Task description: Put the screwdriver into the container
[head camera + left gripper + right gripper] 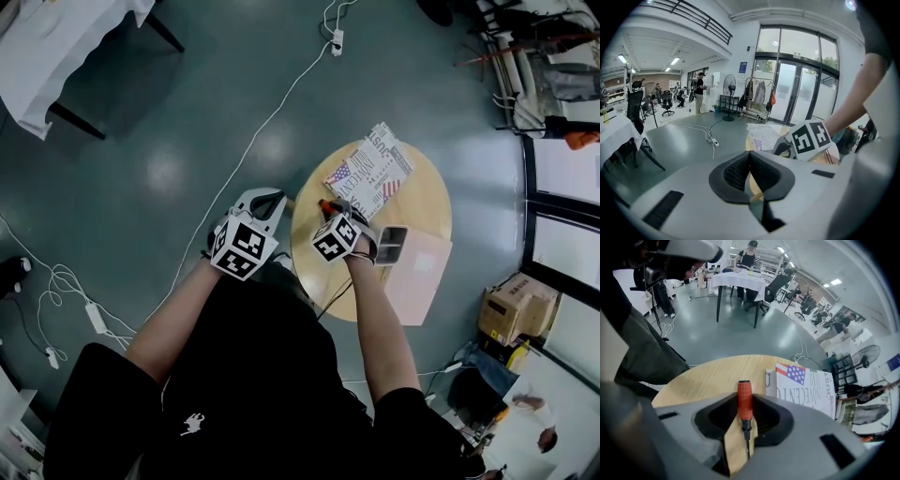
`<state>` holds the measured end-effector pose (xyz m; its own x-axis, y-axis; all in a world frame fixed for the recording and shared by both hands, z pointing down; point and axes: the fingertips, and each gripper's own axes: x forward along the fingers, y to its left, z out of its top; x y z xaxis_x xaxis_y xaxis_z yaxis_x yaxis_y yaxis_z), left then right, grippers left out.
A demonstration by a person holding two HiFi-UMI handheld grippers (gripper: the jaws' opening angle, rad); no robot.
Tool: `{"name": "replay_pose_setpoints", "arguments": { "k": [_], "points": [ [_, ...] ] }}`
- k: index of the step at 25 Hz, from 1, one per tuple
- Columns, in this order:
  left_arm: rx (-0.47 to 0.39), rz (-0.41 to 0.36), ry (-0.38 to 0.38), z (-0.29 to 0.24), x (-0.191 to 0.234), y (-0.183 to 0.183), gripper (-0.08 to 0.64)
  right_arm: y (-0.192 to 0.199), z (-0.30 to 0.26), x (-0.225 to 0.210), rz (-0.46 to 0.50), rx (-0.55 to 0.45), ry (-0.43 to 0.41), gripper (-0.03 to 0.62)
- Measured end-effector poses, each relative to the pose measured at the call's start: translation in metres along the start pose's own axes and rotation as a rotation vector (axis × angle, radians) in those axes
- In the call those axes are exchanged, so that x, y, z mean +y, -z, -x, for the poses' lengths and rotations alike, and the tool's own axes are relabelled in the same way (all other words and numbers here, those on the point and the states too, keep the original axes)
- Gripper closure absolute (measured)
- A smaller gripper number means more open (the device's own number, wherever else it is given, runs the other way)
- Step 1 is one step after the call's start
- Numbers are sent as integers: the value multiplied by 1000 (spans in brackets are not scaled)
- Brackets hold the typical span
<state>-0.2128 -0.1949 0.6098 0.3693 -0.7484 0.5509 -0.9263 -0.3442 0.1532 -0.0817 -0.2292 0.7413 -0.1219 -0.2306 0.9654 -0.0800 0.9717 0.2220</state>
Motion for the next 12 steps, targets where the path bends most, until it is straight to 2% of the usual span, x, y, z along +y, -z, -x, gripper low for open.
{"name": "replay_pose_setpoints", "arguments": {
  "k": [4, 12],
  "points": [
    [-18, -12, 4, 4, -3, -5, 555, -7, 21, 6, -53, -86, 28, 491],
    [-97, -65, 25, 3, -28, -43, 557, -5, 86, -11, -290, -346, 86, 492]
  ]
}}
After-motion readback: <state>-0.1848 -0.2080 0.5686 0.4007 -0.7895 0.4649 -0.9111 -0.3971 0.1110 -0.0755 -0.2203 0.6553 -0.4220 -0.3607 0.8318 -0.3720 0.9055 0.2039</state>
